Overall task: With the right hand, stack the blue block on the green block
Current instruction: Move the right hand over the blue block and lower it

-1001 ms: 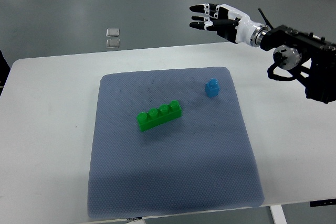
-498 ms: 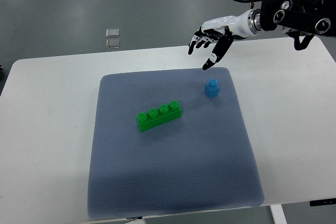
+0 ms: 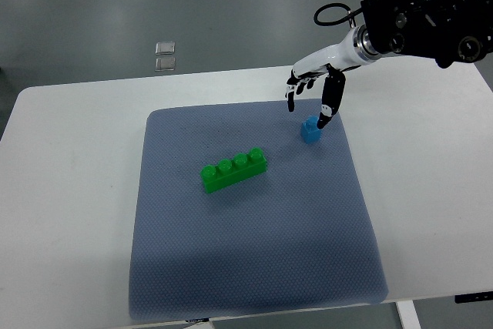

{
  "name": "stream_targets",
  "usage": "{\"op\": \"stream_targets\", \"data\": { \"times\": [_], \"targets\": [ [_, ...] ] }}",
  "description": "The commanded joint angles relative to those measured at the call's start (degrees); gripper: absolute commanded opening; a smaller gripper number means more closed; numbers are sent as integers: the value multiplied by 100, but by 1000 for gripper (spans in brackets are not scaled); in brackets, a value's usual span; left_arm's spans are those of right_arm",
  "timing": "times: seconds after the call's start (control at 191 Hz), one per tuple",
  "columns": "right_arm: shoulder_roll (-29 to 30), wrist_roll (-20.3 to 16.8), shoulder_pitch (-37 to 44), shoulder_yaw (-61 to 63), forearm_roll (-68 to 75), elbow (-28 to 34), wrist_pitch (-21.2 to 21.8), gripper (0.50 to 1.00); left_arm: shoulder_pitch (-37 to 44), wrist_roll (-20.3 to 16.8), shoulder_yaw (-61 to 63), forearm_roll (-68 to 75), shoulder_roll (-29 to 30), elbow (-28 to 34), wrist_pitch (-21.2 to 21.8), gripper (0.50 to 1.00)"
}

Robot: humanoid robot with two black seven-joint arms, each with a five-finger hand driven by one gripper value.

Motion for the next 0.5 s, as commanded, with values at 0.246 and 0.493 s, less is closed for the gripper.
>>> {"op": "stream_targets", "data": {
  "times": [0.246,0.493],
  "targets": [
    [244,-49,-684,-27,-371,-539,-657,913,0,0,0,0,0,3,0,1000],
    [473,-339,-1088,-1,-371,-899,-964,911,0,0,0,0,0,3,0,1000]
  ]
}}
